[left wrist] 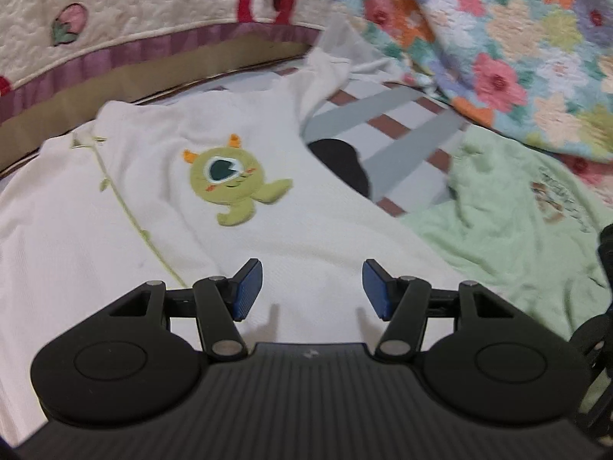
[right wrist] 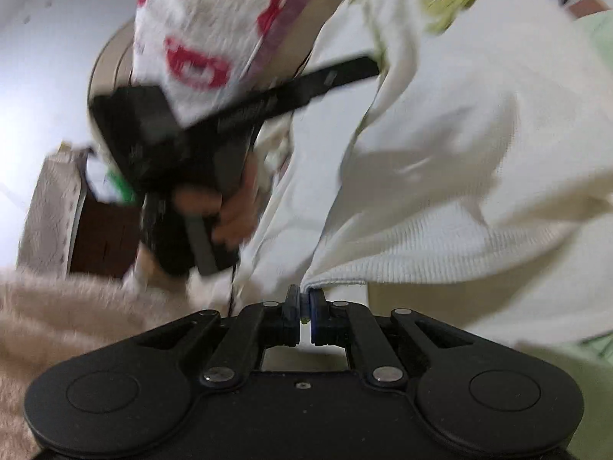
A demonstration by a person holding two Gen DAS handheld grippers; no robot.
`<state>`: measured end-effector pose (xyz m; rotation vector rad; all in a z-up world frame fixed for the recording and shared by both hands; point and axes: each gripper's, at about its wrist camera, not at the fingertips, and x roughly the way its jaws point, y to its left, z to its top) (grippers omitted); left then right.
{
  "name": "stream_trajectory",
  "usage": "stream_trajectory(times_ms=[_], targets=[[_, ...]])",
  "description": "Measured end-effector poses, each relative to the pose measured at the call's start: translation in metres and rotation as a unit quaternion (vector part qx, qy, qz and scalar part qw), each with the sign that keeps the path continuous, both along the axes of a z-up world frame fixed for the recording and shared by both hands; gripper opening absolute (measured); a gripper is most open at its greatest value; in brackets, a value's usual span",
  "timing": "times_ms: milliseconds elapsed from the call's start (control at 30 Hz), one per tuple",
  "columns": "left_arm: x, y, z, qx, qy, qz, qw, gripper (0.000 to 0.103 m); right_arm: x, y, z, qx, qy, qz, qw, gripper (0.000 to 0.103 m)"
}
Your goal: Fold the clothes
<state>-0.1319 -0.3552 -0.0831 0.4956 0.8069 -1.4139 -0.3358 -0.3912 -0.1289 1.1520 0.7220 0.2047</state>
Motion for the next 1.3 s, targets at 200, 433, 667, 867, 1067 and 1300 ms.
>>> stream_trajectory(times_ms=[200, 433, 667, 867, 1067, 1300], targets=[[-0.061, 0.005, -0.027, 0.108, -0.107, -0.117, 0.9814, 0.057, 0.010, 0.023, 0.009, -0.163, 0.068, 0.091, 0.980, 0.011], [-0.082, 0.011, -0.038, 0.117, -0.154, -0.147, 0.9701, 0.058, -0.033, 0.014, 0.035, -0.432, 0.105, 0.050, 0.894, 0.024], [-0.073, 0.015, -0.034, 0.108, -0.129, -0.113, 0.9792, 0.058, -0.045, 0.029, -0.007, -0.536, 0.156, 0.031, 0.829, 0.046], [-0.068, 0.019, -0.032, 0.113, -0.143, -0.110, 0.9771, 0.058, -0.068, 0.018, -0.009, -0.572, 0.149, -0.015, 0.806, 0.004], [-0.051, 0.030, -0.028, 0.123, -0.138, -0.093, 0.9784, 0.058, -0.125, -0.018, 0.011, -0.491, 0.140, -0.126, 0.851, 0.003], [-0.038, 0.043, -0.029, 0.135, -0.107, -0.078, 0.9819, 0.058, -0.103, -0.020, -0.006, -0.462, 0.165, -0.039, 0.871, 0.005]])
